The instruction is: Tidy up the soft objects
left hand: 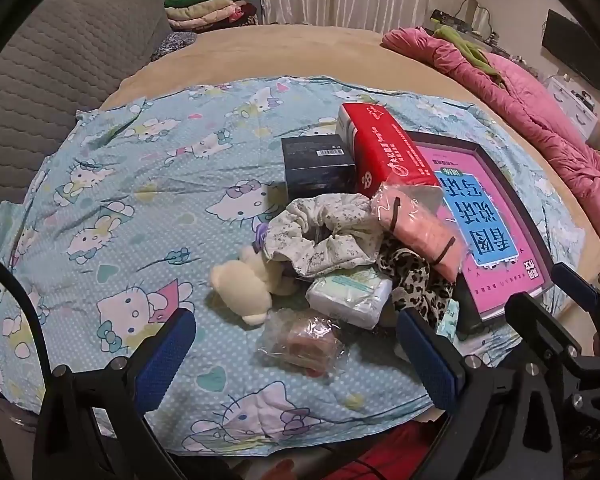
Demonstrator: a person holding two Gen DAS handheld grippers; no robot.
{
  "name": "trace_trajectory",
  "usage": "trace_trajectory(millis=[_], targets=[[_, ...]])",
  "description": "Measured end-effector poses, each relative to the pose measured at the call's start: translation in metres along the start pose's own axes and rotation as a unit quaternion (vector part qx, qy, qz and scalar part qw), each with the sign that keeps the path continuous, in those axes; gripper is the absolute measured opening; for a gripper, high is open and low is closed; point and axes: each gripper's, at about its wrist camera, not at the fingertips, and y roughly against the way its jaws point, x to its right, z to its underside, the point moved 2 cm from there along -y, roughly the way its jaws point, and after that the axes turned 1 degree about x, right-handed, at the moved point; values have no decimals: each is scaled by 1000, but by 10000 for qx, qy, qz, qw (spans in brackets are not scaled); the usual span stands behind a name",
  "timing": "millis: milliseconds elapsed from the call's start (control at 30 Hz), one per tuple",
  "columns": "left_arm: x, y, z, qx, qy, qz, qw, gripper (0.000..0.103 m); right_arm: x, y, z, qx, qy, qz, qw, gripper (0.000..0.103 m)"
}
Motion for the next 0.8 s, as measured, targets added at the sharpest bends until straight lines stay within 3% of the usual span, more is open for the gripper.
trace_trajectory(millis=[800], targets=[[4, 3, -2, 47, -50, 32, 10000, 101, 0, -2, 0, 5, 41, 29, 10000, 103]])
